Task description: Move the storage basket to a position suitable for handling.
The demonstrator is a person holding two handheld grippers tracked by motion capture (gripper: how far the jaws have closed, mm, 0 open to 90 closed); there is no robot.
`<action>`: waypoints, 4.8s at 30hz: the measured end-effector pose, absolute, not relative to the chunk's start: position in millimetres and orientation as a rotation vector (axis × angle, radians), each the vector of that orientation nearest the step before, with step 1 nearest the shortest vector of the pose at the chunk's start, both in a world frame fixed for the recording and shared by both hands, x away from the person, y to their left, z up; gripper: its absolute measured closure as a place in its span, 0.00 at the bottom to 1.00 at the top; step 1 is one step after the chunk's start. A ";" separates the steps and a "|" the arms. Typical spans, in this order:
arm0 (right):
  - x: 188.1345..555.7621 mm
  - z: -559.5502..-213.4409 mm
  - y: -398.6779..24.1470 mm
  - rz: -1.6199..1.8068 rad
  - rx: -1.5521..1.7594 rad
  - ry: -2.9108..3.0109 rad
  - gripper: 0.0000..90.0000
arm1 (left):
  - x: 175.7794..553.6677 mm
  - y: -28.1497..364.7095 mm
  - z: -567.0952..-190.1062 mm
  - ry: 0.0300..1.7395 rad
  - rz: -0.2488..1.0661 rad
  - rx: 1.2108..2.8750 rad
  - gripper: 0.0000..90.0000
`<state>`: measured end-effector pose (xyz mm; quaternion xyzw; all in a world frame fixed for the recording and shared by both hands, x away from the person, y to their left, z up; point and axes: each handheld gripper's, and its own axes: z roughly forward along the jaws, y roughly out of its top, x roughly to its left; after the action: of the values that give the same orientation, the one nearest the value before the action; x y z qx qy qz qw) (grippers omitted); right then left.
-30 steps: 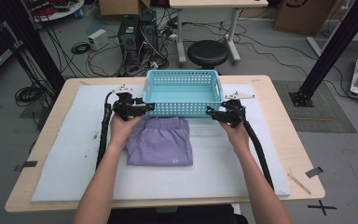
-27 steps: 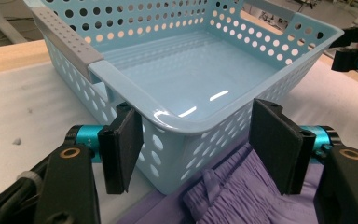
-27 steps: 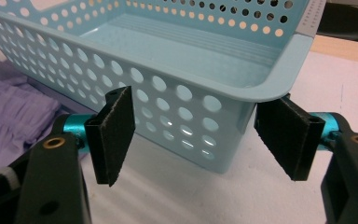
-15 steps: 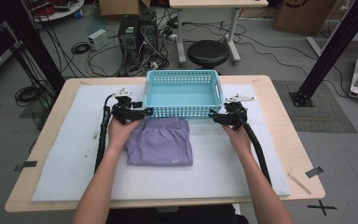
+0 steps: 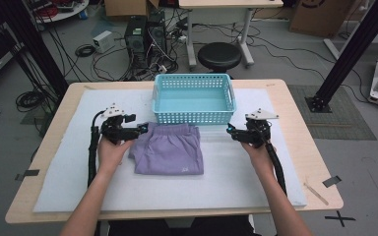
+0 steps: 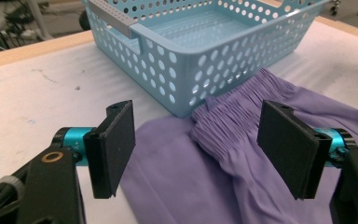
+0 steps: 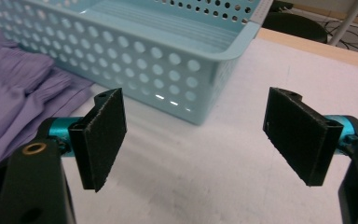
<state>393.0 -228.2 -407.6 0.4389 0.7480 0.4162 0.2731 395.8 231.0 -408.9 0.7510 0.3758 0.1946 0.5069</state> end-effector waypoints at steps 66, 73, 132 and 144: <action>303.6 -449.1 -123.1 1.154 1.244 2.421 0.98 | 305.0 216.0 -452.3 1.083 0.252 1.959 0.96; 300.7 -445.3 -129.1 1.136 1.228 2.418 0.98 | 304.5 205.1 -452.0 1.059 0.248 1.973 0.97; 239.6 -426.3 -224.0 1.252 1.199 2.232 0.51 | 258.4 169.0 -420.0 0.833 0.186 2.062 0.41; 306.3 -398.1 -255.2 1.332 1.207 1.993 0.44 | 320.7 176.3 -396.6 0.827 0.316 1.917 0.37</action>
<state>306.3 -255.2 -398.1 0.4379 0.7231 0.4836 0.2270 320.7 176.3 -396.6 0.7902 0.3407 0.1303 0.4925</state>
